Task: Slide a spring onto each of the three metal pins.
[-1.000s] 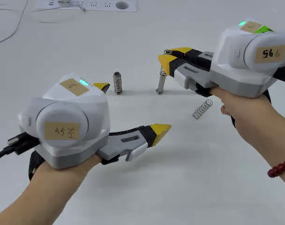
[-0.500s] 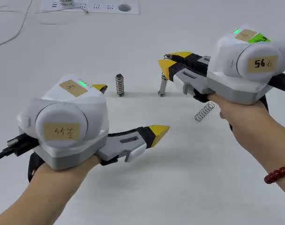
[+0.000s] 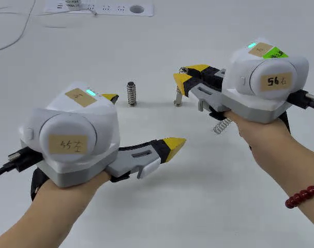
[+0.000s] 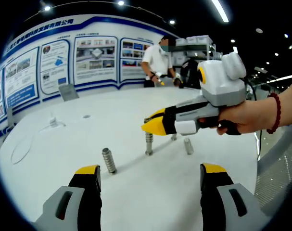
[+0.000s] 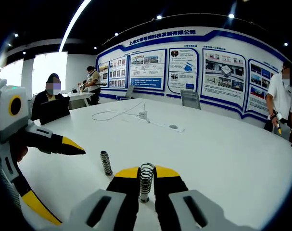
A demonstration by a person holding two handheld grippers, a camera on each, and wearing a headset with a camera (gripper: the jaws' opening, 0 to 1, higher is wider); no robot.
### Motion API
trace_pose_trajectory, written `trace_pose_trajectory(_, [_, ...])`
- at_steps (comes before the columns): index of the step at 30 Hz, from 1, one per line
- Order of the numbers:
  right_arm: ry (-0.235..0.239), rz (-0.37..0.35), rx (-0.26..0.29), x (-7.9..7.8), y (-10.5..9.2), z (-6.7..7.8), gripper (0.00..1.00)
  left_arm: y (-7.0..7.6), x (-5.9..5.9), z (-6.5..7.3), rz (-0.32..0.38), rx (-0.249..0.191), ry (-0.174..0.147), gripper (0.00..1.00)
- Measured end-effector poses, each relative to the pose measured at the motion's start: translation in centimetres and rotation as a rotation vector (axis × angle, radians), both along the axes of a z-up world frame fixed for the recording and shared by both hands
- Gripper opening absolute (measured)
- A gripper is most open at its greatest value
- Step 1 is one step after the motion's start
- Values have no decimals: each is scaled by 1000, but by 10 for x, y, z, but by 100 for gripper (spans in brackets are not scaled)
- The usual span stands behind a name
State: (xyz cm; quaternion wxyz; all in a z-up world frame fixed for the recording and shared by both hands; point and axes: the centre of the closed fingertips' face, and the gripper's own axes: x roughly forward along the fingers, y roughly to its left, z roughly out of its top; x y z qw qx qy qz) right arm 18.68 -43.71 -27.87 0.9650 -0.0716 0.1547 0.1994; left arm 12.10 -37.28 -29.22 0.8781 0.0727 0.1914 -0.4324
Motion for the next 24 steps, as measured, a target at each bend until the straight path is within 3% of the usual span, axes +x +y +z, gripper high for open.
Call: trace_pose_trajectory(24, [103,-43,19,-1,-1,-32,12,2,0,-2,-2,13,6,86])
